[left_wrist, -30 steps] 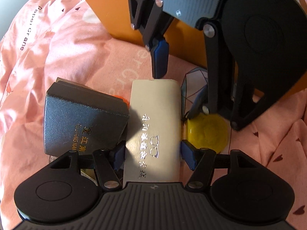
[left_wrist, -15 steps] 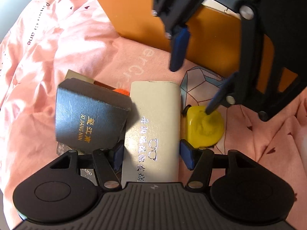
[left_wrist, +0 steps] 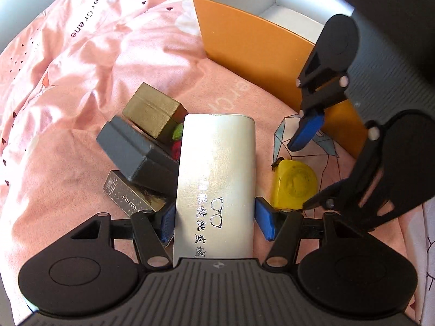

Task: Organize objects
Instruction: 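Grasp the white glasses case with the left tool while the right grasps the yellow tape measure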

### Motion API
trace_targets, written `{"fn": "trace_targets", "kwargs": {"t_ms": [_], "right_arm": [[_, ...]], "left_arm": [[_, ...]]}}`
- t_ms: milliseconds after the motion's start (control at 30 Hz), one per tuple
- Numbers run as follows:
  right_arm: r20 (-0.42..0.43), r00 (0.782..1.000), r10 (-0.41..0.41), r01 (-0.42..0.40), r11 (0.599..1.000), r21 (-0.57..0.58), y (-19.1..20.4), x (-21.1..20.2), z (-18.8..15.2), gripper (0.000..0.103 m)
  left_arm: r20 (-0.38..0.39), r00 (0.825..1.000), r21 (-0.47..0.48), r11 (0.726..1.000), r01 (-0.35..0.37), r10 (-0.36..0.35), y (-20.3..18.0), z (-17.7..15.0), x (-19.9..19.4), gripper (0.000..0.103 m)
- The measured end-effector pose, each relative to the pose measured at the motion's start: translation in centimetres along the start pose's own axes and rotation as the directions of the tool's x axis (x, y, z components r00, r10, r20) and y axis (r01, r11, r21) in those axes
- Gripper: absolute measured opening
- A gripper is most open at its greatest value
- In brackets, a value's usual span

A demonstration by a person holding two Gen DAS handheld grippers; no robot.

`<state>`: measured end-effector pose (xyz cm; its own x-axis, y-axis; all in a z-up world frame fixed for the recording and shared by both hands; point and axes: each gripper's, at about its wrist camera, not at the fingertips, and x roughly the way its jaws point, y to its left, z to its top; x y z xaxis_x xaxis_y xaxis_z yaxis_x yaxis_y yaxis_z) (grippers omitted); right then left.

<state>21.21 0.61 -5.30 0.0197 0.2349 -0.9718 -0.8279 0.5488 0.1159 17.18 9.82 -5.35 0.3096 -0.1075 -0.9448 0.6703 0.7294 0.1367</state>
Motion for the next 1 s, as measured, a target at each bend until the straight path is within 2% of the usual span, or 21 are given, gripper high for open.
{"fn": "trace_targets", "kwargs": {"t_ms": [300,533,800,1000], "right_arm": [[-0.046,0.999,-0.019,0.024,0.994,0.108,-0.2,2.6,0.8,0.057],[-0.051,0.998,-0.029,0.033,0.996,0.087,0.3,3.3,0.6,0.057],[-0.007,1.0,-0.024,0.024,0.997,0.075,0.3,1.2,-0.4,0.056],[0.077,0.997,0.001,-0.008,0.996,0.087,-0.1,-2.9,-1.8,0.056]], "left_arm": [[0.025,1.0,0.002,1.0,0.008,-0.008,0.2,-0.3,0.2,0.069],[0.031,0.999,0.0,1.0,0.007,-0.007,0.1,-0.3,0.2,0.069],[0.05,0.999,0.002,1.0,-0.009,0.009,-0.4,-0.1,-0.4,0.069],[0.07,0.998,-0.002,1.0,-0.001,0.001,-0.8,0.5,-2.4,0.069]]}}
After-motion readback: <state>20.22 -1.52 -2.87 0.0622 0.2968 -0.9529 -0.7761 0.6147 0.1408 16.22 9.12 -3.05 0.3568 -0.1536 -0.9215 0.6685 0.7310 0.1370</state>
